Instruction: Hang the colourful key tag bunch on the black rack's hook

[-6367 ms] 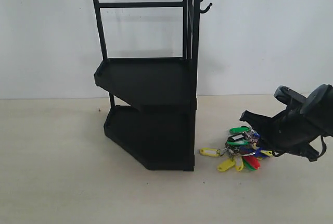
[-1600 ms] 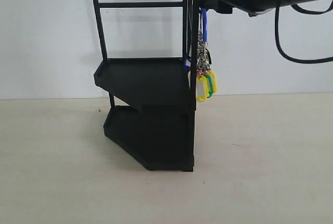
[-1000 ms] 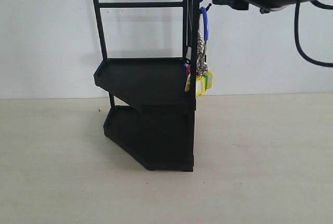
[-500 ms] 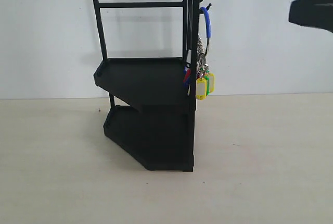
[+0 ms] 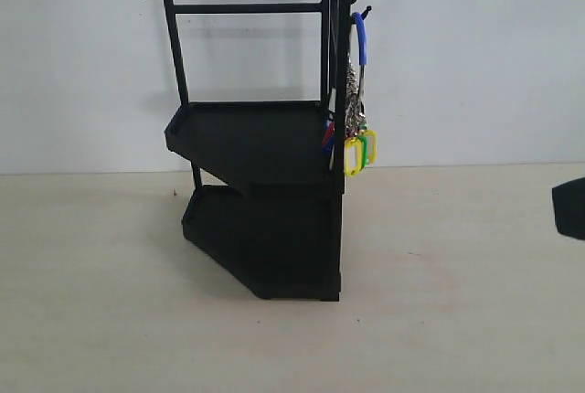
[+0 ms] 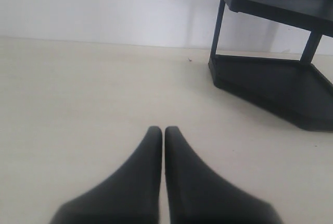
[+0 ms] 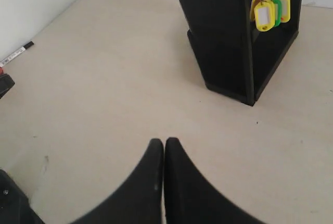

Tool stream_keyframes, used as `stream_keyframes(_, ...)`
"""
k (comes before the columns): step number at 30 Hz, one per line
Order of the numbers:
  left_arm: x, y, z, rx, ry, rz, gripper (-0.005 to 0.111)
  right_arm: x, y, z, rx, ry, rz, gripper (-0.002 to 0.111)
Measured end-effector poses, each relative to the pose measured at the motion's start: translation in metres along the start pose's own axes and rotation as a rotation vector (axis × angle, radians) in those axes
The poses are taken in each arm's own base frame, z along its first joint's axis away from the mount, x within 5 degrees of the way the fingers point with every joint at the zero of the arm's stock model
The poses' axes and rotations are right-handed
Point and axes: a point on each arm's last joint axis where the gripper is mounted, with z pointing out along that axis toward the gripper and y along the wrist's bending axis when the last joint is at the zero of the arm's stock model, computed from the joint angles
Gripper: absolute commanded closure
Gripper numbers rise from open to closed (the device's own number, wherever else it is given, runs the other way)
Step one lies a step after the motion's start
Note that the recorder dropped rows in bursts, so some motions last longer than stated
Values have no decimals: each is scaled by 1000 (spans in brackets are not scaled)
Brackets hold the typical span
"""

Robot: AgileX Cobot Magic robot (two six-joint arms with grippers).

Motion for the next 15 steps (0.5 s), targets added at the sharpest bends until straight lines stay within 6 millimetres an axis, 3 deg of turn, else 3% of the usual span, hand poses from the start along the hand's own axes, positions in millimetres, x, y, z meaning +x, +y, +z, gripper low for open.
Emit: stream_keyframes(15,0,0,0,0,0,0,102,2,0,-2,9,-16,-56,108)
